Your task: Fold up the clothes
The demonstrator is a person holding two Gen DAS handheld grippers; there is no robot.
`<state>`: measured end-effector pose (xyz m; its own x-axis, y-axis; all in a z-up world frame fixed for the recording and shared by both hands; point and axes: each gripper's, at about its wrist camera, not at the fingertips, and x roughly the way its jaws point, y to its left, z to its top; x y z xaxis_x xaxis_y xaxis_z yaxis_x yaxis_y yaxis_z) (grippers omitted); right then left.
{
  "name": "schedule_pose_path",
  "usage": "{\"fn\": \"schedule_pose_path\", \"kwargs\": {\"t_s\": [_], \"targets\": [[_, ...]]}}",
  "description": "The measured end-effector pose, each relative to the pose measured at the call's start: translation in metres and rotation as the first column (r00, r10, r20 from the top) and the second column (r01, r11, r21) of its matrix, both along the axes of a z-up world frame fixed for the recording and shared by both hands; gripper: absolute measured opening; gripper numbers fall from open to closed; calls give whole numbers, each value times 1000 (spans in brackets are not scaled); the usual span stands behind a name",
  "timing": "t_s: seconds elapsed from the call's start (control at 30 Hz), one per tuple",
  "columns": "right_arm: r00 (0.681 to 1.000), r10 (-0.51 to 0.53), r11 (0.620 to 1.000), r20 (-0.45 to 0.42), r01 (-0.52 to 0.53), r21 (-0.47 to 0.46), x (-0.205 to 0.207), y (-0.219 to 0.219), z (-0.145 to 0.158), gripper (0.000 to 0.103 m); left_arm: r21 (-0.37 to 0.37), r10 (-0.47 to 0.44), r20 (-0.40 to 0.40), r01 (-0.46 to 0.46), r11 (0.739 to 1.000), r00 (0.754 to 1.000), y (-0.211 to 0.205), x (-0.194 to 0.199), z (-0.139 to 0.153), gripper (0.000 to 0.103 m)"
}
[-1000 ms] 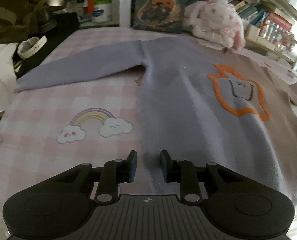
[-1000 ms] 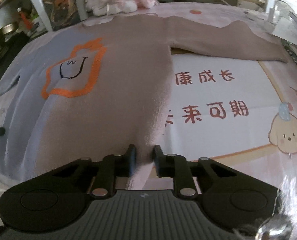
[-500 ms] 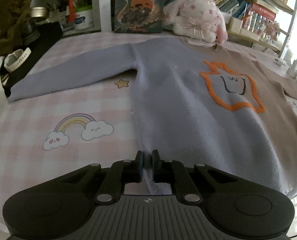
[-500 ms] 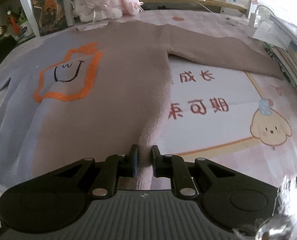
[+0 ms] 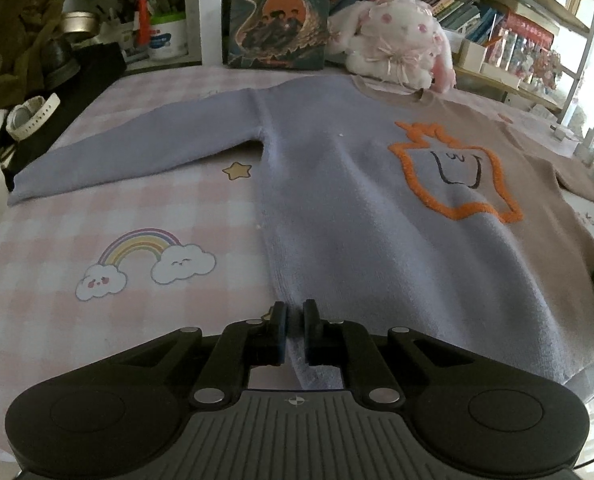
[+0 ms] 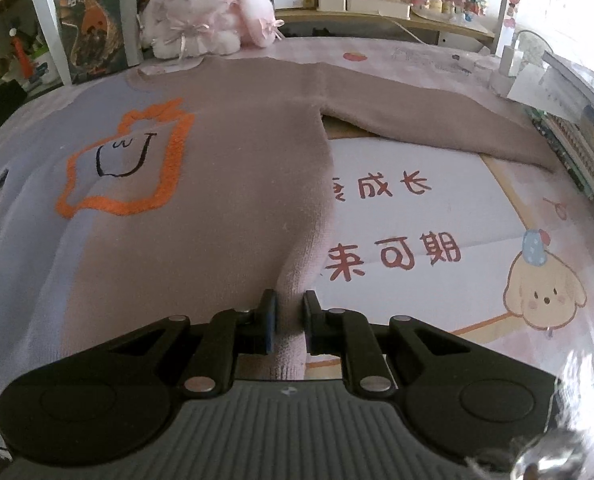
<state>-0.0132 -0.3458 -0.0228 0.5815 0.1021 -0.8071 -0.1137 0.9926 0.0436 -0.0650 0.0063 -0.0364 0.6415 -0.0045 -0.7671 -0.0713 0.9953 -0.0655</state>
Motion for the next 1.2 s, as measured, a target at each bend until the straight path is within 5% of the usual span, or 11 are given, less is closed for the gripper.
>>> {"fn": "schedule_pose_path", "kwargs": {"t_s": [0.33, 0.43, 0.53, 0.67, 0.77, 0.9, 1.2], "targets": [[1000, -19, 999, 3, 19, -25, -5, 5, 0, 14, -8, 0, 8, 1, 1000, 1000, 1, 0, -1, 8], [999, -42, 999, 1, 42, -28, -8, 5, 1, 21, 3, 5, 11, -5, 1000, 1000, -2, -3, 3, 16], [998, -61, 998, 13, 61, -26, -14, 4, 6, 42, 4, 13, 40, -13, 1000, 999, -6, -10, 13, 21], [995, -43, 997, 92, 48, -52, -30, 7, 17, 79, 36, 18, 98, -22, 999, 995, -22, -22, 25, 46], [990, -5, 996, 140, 18, -91, -39, 10, 21, 83, 70, 16, 129, -25, 997, 992, -40, -27, 30, 55], [984, 48, 991, 171, -26, -130, -47, 10, 24, 88, 112, 21, 157, -39, 993, 987, -63, -35, 35, 83], [984, 66, 995, 164, -54, -81, -67, -1, 17, 91, 170, 25, 116, -45, 984, 993, -100, -60, 32, 87]]}}
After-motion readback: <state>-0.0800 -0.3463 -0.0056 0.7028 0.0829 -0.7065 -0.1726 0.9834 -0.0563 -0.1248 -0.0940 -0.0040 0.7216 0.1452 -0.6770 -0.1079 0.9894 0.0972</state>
